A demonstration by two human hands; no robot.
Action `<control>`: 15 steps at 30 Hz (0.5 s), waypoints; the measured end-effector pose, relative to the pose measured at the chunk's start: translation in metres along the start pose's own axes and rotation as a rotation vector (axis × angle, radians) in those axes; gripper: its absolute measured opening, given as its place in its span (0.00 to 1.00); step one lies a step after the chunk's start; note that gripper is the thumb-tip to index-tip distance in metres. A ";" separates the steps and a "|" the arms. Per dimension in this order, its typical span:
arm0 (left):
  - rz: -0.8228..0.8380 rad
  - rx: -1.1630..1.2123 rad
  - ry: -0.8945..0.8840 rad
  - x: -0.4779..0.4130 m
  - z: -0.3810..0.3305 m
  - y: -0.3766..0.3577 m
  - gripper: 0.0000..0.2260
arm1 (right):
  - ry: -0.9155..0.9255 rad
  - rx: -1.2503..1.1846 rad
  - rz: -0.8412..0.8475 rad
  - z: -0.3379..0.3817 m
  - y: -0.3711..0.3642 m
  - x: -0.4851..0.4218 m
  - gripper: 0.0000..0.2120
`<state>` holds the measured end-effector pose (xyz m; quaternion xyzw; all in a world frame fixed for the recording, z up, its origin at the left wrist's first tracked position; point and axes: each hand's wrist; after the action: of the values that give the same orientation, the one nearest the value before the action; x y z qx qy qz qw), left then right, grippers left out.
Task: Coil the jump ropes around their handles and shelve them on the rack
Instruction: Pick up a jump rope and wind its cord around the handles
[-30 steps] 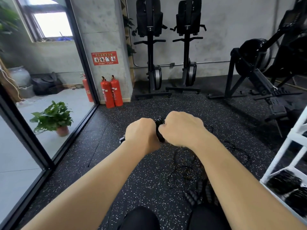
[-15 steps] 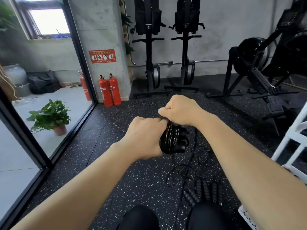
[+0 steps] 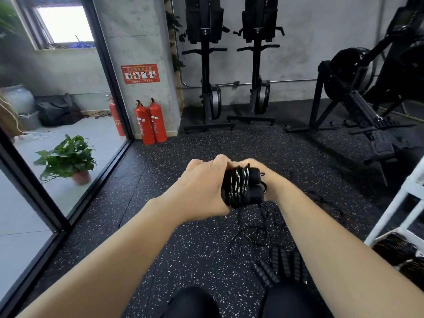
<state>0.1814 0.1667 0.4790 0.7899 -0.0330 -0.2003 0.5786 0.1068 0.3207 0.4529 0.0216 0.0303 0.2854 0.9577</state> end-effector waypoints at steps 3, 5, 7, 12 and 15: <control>-0.002 0.090 0.055 0.000 -0.002 -0.007 0.26 | -0.092 -0.235 -0.118 -0.024 -0.010 0.003 0.22; 0.039 0.158 0.115 -0.001 -0.004 -0.011 0.27 | -0.143 -0.309 -0.173 -0.037 -0.018 0.000 0.19; 0.080 0.231 0.194 -0.003 -0.003 -0.015 0.26 | -0.179 -0.233 -0.185 -0.045 -0.026 -0.002 0.20; 0.045 0.221 0.421 -0.015 0.019 -0.031 0.19 | -0.179 -0.125 -0.305 -0.055 -0.046 -0.001 0.18; 0.012 0.214 0.525 -0.021 0.033 -0.045 0.17 | -0.078 -0.113 -0.391 -0.061 -0.052 -0.002 0.16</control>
<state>0.1419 0.1581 0.4349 0.8712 0.0926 0.0194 0.4817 0.1292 0.2782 0.3890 -0.0275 -0.0195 0.0943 0.9950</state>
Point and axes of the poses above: each hand's wrist, its own x-axis away from the middle knuckle, its own y-axis out of the back of the hand, z = x × y, and after that the axes turned 7 degrees about y, right-handed
